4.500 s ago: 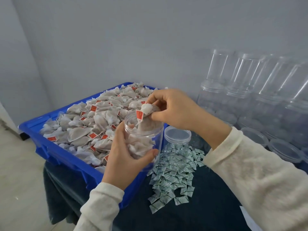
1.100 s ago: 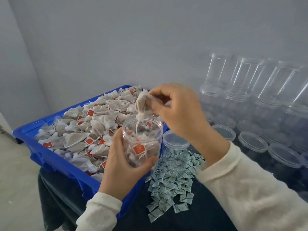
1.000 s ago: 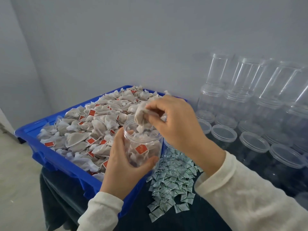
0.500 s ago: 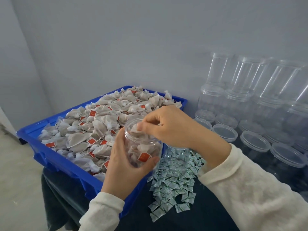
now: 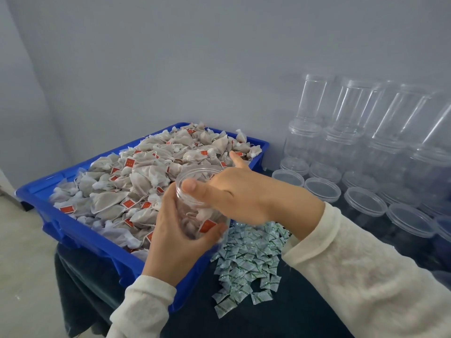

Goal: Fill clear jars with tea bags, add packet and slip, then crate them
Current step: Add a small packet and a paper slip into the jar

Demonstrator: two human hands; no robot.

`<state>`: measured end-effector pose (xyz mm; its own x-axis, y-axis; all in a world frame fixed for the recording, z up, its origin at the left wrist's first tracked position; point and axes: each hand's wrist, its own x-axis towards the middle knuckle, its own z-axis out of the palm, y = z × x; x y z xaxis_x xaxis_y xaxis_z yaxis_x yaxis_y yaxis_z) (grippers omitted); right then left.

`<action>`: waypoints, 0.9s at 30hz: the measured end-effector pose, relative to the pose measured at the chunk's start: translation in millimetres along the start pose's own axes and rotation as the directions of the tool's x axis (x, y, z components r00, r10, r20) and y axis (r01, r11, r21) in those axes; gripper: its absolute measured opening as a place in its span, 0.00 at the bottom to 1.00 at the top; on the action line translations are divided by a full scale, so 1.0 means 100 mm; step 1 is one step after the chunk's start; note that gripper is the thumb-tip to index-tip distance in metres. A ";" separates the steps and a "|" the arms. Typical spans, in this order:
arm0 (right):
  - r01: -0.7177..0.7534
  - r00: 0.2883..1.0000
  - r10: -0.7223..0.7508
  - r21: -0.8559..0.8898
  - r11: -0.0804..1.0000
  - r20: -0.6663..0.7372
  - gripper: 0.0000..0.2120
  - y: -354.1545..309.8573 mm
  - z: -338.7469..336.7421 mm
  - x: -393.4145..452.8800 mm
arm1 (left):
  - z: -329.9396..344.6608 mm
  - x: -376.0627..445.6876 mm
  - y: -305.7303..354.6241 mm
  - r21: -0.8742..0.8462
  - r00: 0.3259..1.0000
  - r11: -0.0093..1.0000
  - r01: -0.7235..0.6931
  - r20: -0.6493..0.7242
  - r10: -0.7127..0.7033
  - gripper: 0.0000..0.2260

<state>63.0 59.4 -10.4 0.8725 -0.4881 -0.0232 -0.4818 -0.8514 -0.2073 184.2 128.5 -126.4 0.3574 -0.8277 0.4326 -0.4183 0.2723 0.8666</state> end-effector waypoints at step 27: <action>-0.640 0.549 0.812 0.523 0.563 -0.201 0.12 0.88 2.01 -1.12 | 0.73 -0.76 -0.11 -0.148 0.987 0.989 0.000 0.158 0.024 0.42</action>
<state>-60.5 78.2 -222.9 0.0712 -0.9973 0.0159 -0.7872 -0.0660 -0.6132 100.6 152.5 -187.1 0.2109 -0.8883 0.4081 -0.2903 0.3417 0.8938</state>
